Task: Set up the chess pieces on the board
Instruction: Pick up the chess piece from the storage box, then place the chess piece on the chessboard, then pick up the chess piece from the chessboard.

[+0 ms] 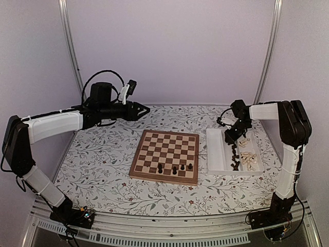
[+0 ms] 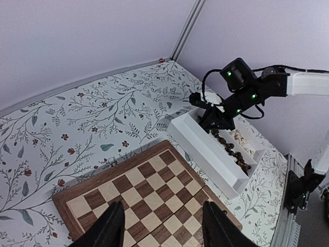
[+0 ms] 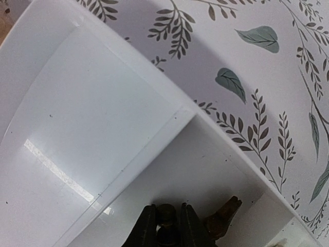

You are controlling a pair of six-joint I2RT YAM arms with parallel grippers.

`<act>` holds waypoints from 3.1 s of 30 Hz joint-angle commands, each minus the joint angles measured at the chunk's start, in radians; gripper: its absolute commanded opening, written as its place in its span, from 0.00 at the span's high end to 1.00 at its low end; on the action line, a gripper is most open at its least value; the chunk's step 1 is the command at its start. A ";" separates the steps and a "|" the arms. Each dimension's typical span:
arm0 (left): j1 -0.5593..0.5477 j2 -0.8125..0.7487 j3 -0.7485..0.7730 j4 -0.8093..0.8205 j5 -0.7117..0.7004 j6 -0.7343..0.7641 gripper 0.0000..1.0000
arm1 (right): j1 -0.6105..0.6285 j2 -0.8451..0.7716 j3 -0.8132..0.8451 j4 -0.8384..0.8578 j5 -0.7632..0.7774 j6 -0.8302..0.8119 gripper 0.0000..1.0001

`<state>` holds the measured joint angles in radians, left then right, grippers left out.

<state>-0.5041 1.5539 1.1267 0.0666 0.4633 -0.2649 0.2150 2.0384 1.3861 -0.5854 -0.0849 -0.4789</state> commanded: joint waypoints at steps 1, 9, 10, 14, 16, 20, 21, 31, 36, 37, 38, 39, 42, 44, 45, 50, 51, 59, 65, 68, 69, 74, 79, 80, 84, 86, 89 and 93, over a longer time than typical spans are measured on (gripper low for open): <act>-0.022 0.008 0.026 -0.018 0.000 0.027 0.46 | -0.004 -0.026 -0.032 -0.032 -0.025 0.009 0.85; -0.046 0.027 0.037 -0.028 0.001 0.054 0.46 | -0.004 -0.207 -0.084 0.013 -0.206 0.012 0.93; -0.047 0.029 0.038 -0.028 0.006 0.053 0.46 | -0.005 -0.246 -0.097 0.027 -0.255 0.008 0.94; -0.048 0.036 0.040 -0.026 0.019 0.048 0.46 | -0.003 -0.381 -0.190 0.098 -0.429 -0.004 0.94; -0.049 0.038 0.041 -0.025 0.026 0.045 0.46 | -0.003 -0.423 -0.219 0.115 -0.493 -0.013 0.94; -0.056 0.043 0.038 -0.019 0.037 0.045 0.46 | -0.002 -0.458 -0.254 0.128 -0.646 -0.021 0.94; -0.060 0.043 0.036 -0.013 0.044 0.048 0.46 | 0.001 -0.460 -0.254 0.128 -0.680 -0.019 0.94; -0.074 0.041 0.036 -0.002 0.059 0.067 0.46 | 0.151 -0.498 -0.357 0.490 -0.796 0.073 0.94; -0.075 0.031 0.031 -0.004 0.050 0.082 0.46 | 0.243 -0.428 -0.357 0.695 -0.750 0.181 0.94; -0.074 0.030 0.031 -0.004 0.050 0.082 0.46 | 0.255 -0.409 -0.352 0.710 -0.738 0.201 0.95; -0.073 0.029 0.031 -0.004 0.051 0.083 0.46 | 0.266 -0.383 -0.350 0.727 -0.725 0.218 0.95; -0.073 0.027 0.032 -0.004 0.051 0.084 0.46 | 0.278 -0.366 -0.356 0.750 -0.714 0.254 0.95; -0.073 0.018 0.031 -0.007 0.052 0.089 0.46 | 0.320 -0.315 -0.390 0.808 -0.655 0.310 0.94; -0.071 0.013 0.033 -0.010 0.052 0.092 0.46 | 0.348 -0.283 -0.402 0.824 -0.618 0.326 0.94; -0.071 0.010 0.033 -0.009 0.053 0.091 0.46 | 0.362 -0.266 -0.402 0.828 -0.602 0.330 0.94; -0.068 0.003 0.035 -0.013 0.067 0.088 0.46 | 0.383 -0.192 -0.391 0.857 -0.533 0.374 0.94; -0.068 0.000 0.035 -0.013 0.068 0.087 0.46 | 0.383 -0.182 -0.387 0.863 -0.519 0.384 0.94; -0.068 -0.012 0.033 -0.014 0.070 0.090 0.46 | 0.392 -0.087 -0.375 0.881 -0.476 0.428 0.93; -0.068 -0.014 0.034 -0.016 0.071 0.089 0.46 | 0.396 -0.055 -0.373 0.886 -0.467 0.422 0.89; -0.068 -0.014 0.034 -0.019 0.069 0.092 0.46 | 0.396 -0.053 -0.374 0.882 -0.465 0.421 0.82; -0.068 -0.014 0.035 -0.019 0.070 0.093 0.46 | 0.396 -0.055 -0.375 0.877 -0.467 0.422 0.79; -0.068 -0.014 0.036 -0.022 0.071 0.093 0.46 | 0.396 -0.090 -0.371 0.845 -0.467 0.418 0.72; -0.068 -0.011 0.038 -0.022 0.073 0.089 0.46 | 0.396 -0.101 -0.350 0.796 -0.440 0.397 0.70; -0.068 -0.012 0.038 -0.022 0.074 0.089 0.46 | 0.396 -0.093 -0.339 0.776 -0.434 0.392 0.69; -0.069 -0.008 0.038 -0.022 0.076 0.087 0.46 | 0.396 -0.044 -0.298 0.726 -0.409 0.356 0.68; -0.069 -0.010 0.038 -0.022 0.078 0.087 0.45 | 0.396 -0.024 -0.280 0.710 -0.417 0.346 0.68; -0.068 -0.010 0.038 -0.022 0.078 0.087 0.46 | 0.396 0.010 -0.243 0.672 -0.424 0.330 0.68; -0.069 -0.011 0.040 -0.026 0.080 0.086 0.46 | 0.396 0.032 -0.237 0.659 -0.429 0.314 0.67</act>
<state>-0.5713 1.5665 1.1419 0.0395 0.5320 -0.1867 0.6041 2.0296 1.1389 0.1394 -0.5243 -0.1349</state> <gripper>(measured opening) 0.545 0.324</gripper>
